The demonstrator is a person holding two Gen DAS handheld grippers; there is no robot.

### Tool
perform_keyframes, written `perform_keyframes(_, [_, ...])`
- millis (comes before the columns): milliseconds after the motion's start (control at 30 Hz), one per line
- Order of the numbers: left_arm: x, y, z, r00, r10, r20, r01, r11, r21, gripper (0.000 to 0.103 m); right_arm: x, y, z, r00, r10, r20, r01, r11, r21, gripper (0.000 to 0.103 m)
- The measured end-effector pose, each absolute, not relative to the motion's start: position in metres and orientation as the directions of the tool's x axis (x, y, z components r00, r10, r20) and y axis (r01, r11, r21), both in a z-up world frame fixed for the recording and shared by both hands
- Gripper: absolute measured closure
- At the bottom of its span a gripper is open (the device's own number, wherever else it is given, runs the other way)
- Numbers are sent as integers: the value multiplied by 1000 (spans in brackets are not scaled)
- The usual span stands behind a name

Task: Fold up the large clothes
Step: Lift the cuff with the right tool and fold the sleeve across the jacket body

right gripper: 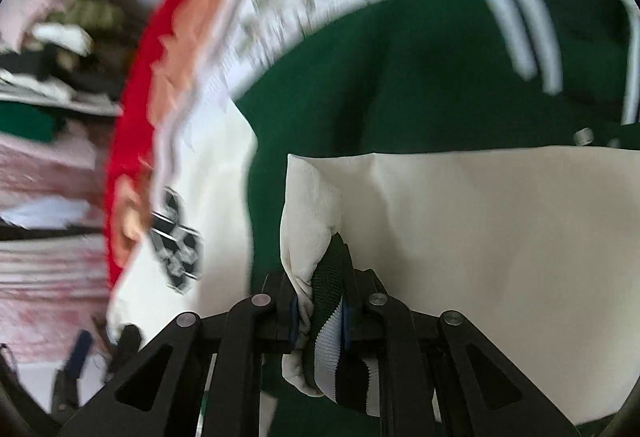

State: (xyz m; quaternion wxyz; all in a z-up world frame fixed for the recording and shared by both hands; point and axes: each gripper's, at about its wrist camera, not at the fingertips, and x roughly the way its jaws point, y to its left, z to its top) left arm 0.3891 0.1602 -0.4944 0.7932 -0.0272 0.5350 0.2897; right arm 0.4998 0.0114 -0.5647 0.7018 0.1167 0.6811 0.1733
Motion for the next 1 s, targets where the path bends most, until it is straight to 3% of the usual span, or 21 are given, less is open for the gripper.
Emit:
perform_keyframes(100, [393, 168, -506, 245, 426, -871, -484, 832, 272, 0, 497, 19, -569, 27, 341, -940, -131, 933, 335, 76])
perform_keyframes(167, [392, 171, -507, 240, 425, -873, -487, 830, 270, 0, 493, 18, -562, 46, 329, -943, -149, 936, 320, 54])
perform_keyframes(200, [393, 174, -507, 237, 423, -875, -488, 830, 269, 0, 490, 14, -560, 47, 343, -938, -143, 932, 334, 36])
perform_keyframes(233, [391, 176, -505, 234, 421, -877, -493, 828, 266, 0, 490, 16, -556, 44, 367, -929, -139, 923, 358, 28])
perform_keyframes(533, [375, 195, -490, 216, 408, -887, -545, 804, 237, 0, 474, 14, -512, 58, 582, -811, -168, 807, 567, 27])
perform_keyframes(800, [330, 222, -489, 151, 365, -919, -628, 753, 196, 0, 425, 7, -475, 217, 377, -901, -194, 921, 338, 27])
perform_keyframes(1000, [259, 274, -512, 97, 182, -979, -785, 618, 37, 0, 370, -7, -482, 203, 299, -932, -137, 952, 275, 27])
